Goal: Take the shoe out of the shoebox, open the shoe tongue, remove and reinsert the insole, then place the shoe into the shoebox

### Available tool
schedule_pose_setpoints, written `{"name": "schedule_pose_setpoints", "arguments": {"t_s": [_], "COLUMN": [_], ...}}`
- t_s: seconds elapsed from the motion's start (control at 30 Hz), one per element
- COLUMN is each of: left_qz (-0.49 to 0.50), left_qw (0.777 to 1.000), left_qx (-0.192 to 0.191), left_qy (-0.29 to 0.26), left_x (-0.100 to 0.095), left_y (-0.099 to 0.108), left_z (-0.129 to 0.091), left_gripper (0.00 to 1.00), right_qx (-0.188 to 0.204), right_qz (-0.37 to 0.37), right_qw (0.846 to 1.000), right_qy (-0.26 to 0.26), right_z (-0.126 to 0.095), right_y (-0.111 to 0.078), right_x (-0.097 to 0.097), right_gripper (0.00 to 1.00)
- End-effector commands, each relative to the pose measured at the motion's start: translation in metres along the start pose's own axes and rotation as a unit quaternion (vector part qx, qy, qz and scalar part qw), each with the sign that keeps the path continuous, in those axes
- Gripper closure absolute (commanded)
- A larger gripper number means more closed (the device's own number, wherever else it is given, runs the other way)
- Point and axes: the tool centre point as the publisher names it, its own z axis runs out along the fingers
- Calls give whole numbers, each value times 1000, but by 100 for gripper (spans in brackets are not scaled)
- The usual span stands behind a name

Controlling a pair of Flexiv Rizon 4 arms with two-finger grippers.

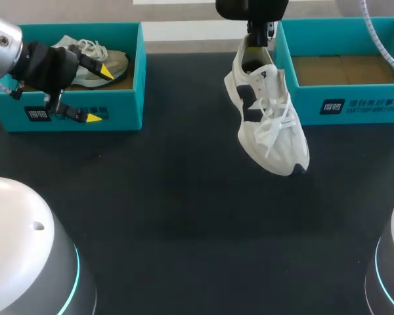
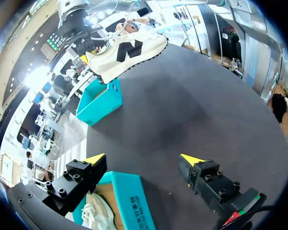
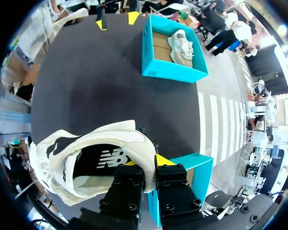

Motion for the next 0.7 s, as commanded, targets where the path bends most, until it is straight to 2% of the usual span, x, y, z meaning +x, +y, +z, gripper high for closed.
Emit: {"name": "schedule_pose_setpoints", "arguments": {"t_s": [0.03, 0.1, 0.33, 0.47, 0.7], "left_qz": [0, 0, 0, 0, 0], "left_qw": [1000, 1000, 1000, 1000, 1000], "left_qx": [-1, -1, -1, -1, -1], "left_qy": [1, 1, 1, 1, 1], "left_x": [0, 0, 0, 0, 0], "left_y": [0, 0, 0, 0, 0], "left_z": [0, 0, 0, 0, 0], "left_gripper": [0, 0, 0, 0, 0], "right_qx": [0, -29, -58, -39, -16], "right_qz": [0, -4, -40, -51, -33], "right_qw": [1000, 1000, 997, 997, 998], "right_qy": [0, 7, 39, 45, 48], "right_z": [-1, 0, 5, 10, 20], "right_y": [-1, -4, -28, -55, -114], "right_x": [0, -3, -16, -28, -54], "right_gripper": [100, 100, 100, 100, 100]}}
